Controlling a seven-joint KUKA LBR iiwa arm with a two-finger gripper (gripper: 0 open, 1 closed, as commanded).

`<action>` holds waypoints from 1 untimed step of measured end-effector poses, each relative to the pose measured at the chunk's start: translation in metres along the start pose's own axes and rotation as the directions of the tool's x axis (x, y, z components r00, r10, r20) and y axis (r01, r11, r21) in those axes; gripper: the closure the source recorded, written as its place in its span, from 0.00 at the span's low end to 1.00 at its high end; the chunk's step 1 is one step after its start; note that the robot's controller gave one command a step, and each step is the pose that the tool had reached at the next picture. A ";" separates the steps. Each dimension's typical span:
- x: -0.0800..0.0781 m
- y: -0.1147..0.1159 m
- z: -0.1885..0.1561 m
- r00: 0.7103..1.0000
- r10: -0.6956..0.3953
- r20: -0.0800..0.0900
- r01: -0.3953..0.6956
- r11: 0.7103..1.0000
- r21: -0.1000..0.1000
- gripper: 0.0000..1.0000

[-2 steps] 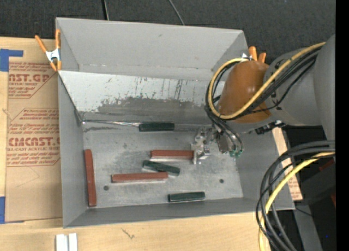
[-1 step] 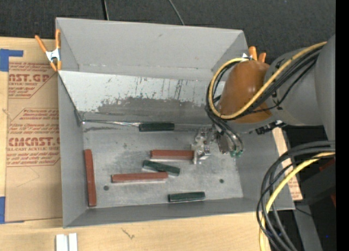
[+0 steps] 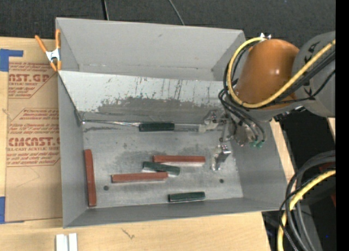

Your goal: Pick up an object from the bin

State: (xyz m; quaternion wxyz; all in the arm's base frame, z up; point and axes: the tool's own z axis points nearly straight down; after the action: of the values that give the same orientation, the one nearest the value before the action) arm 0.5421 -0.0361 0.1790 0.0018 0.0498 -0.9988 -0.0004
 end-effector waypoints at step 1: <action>0.012 0.006 -0.068 0.999 -0.053 0.001 0.053 0.999 0.000 0.00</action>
Offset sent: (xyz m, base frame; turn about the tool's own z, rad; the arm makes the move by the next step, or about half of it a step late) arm 0.0194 0.0257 -0.1085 -0.1776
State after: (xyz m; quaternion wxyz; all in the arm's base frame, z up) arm 0.5296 -0.0318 0.2469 0.0015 0.0763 -0.9971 -0.0005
